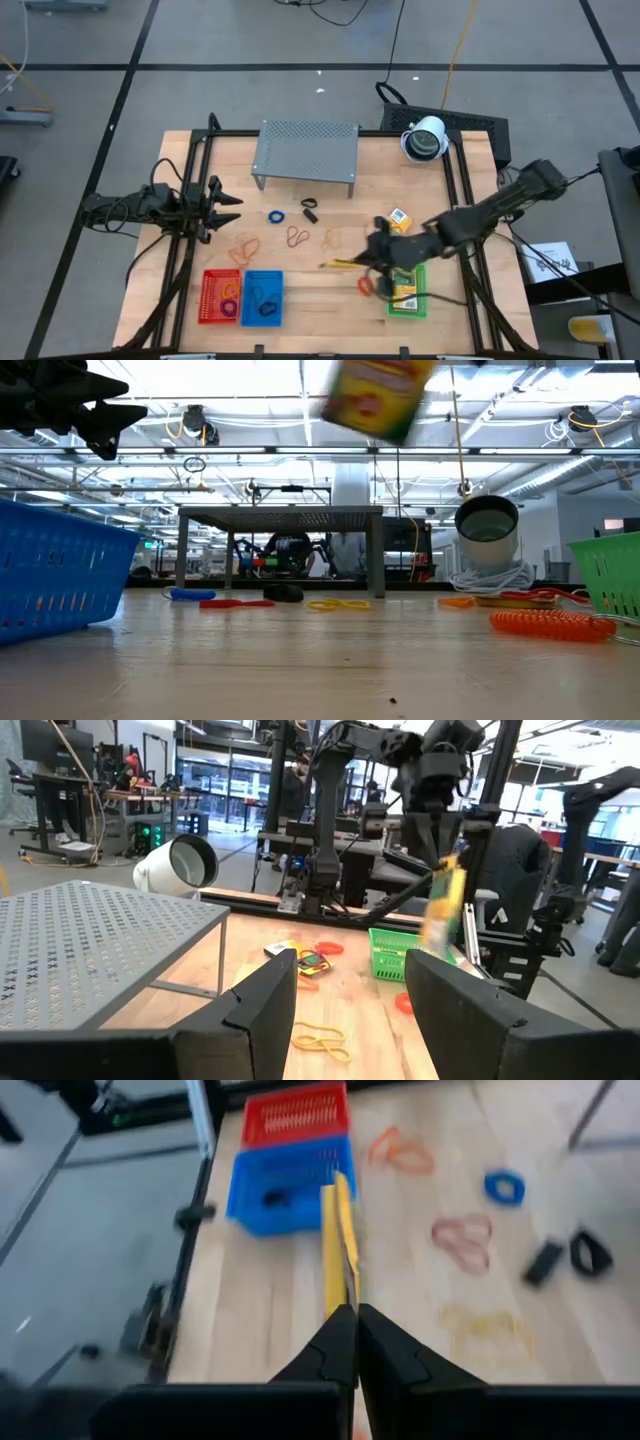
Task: Pick & Place Office Desk Supplies
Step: Put the yellow crayon box into the green bin
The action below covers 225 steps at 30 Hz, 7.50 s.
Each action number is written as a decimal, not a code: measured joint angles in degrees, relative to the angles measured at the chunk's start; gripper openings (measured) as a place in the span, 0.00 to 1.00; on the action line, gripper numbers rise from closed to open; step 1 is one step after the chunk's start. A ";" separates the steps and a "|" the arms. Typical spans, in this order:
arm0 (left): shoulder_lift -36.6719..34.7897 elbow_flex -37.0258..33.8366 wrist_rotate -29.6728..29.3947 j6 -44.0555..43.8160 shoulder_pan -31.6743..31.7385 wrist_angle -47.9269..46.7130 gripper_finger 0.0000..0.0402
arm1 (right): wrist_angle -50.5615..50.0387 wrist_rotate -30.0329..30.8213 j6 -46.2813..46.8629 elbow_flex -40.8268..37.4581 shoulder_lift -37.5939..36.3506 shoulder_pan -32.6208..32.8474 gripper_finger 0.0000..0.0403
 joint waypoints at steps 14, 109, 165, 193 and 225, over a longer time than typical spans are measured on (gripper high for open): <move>0.01 0.00 0.00 0.00 0.00 -0.02 0.49 | -22.91 -1.23 24.15 -0.33 -14.79 14.90 0.00; 0.00 0.00 0.00 0.01 0.02 -0.04 0.49 | -5.16 -4.11 36.29 -28.76 -22.05 19.86 0.00; 0.02 0.00 0.00 0.01 0.00 0.02 0.49 | 0.46 3.14 39.32 -23.09 -6.80 2.84 0.23; 0.02 0.00 0.00 0.01 0.00 -0.02 0.49 | -45.17 -7.10 42.49 21.11 32.52 -3.73 0.23; 0.02 0.00 0.00 0.01 0.01 -0.04 0.49 | -38.98 1.93 28.92 7.34 32.47 -7.12 0.30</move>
